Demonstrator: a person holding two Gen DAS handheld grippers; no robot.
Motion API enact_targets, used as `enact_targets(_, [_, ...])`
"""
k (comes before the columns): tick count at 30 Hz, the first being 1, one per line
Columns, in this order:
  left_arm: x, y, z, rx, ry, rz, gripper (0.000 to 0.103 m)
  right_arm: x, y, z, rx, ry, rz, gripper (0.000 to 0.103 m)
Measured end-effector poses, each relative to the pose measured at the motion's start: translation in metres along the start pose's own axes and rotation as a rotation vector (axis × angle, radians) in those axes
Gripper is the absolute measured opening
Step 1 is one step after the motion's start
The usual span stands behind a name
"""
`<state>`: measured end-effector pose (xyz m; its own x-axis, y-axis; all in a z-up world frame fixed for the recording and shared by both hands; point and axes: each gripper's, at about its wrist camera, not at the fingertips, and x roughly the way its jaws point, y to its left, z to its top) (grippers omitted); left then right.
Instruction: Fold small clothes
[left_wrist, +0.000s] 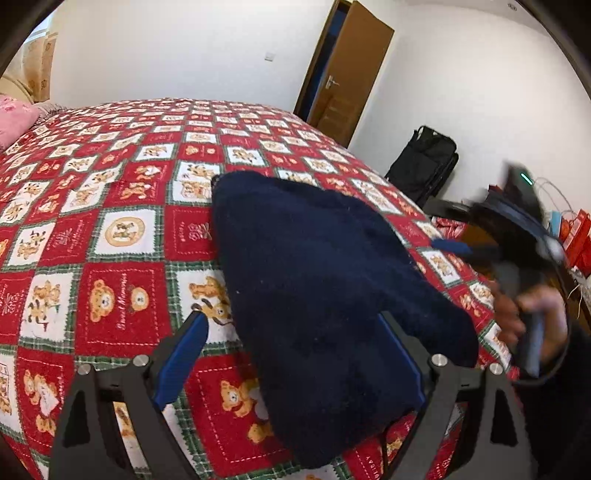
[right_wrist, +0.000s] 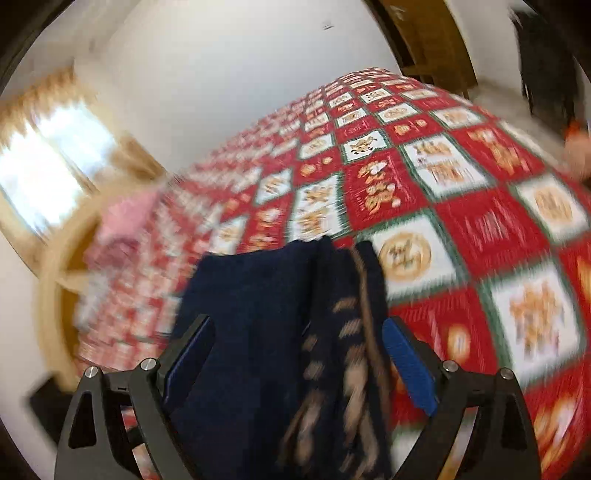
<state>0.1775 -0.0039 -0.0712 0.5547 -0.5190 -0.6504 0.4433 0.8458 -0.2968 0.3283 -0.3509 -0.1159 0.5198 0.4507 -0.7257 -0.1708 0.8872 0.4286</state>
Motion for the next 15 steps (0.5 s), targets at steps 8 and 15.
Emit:
enact_targets(8, [0.023, -0.002, -0.008, 0.021, 0.048, 0.018, 0.093, 0.045, 0.015, -0.005, -0.161, 0.087, -0.078, 0.033])
enact_targets(15, [0.032, -0.009, -0.008, 0.013, 0.071, -0.003, 0.093, 0.004, 0.035, -0.007, -0.273, -0.067, -0.167, 0.023])
